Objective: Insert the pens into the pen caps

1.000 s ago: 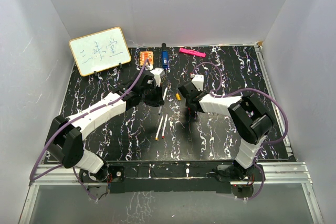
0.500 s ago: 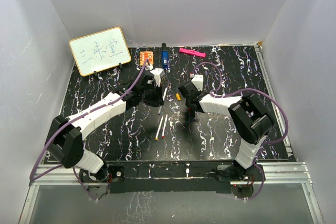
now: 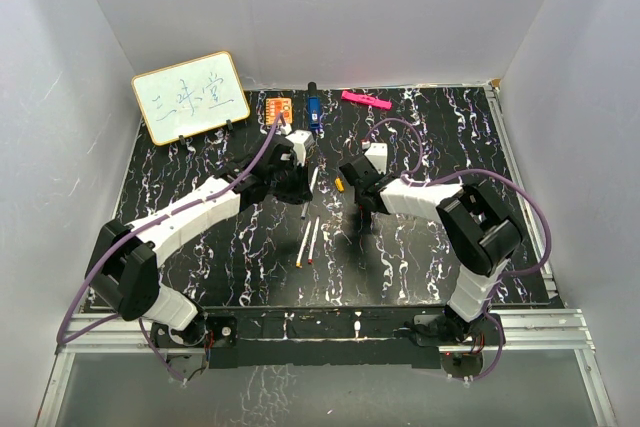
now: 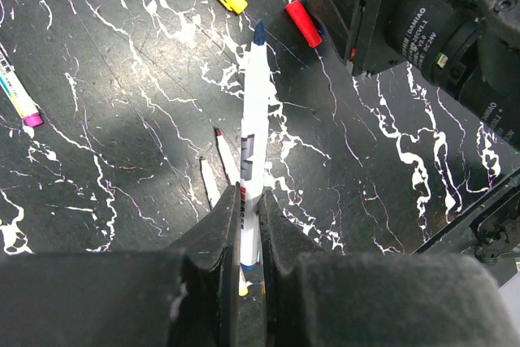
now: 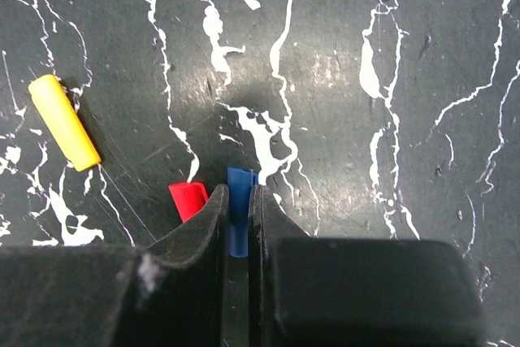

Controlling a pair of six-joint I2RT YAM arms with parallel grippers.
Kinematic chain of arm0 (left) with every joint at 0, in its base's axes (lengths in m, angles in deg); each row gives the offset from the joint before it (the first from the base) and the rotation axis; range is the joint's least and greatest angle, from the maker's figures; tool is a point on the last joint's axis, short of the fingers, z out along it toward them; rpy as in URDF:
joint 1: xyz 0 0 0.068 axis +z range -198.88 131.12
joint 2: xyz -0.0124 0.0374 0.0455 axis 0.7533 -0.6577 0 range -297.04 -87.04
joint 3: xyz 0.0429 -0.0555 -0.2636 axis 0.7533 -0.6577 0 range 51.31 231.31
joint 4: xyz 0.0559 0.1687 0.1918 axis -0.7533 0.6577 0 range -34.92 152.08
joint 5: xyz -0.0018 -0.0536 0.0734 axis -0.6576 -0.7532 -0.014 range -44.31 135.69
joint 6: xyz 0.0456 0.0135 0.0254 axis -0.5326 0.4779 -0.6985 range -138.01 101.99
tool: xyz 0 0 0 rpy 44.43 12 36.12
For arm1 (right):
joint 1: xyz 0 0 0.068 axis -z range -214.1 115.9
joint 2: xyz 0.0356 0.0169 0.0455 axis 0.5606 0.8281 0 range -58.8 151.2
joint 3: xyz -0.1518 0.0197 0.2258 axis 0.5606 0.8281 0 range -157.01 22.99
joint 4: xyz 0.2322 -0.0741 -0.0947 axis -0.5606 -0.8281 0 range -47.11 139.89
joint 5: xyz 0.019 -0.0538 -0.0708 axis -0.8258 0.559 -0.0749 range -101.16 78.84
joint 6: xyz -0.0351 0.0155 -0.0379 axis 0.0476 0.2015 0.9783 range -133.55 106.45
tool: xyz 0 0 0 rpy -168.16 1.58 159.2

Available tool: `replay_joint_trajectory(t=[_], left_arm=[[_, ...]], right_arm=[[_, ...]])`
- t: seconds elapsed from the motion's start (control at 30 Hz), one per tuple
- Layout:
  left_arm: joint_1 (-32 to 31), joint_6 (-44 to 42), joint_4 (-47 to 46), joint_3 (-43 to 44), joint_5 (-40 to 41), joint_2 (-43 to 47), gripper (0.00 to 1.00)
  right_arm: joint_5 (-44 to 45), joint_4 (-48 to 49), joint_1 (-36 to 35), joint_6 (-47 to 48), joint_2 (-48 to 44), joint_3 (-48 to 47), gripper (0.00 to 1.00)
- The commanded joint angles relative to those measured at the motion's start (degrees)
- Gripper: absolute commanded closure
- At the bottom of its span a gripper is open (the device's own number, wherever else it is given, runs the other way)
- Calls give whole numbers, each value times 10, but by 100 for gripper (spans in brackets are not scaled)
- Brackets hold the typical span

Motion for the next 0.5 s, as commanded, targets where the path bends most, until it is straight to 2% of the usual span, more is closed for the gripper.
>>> replay_joint_trajectory(t=[0.0, 0.23, 0.33, 0.47], left_arm=[[4, -11, -19, -9, -7, 22, 100], [4, -7, -85, -45, -19, 35, 100], [3, 2, -156, -80, -44, 53, 100], [-5, 13, -245, -124, -64, 58, 100]], right_arm=[[6, -64, 4, 2, -25, -19, 100], [57, 84, 6, 62, -127, -40, 100], [44, 198, 7, 102, -177, -5, 100], [-21, 382, 7, 144, -251, 78, 100]])
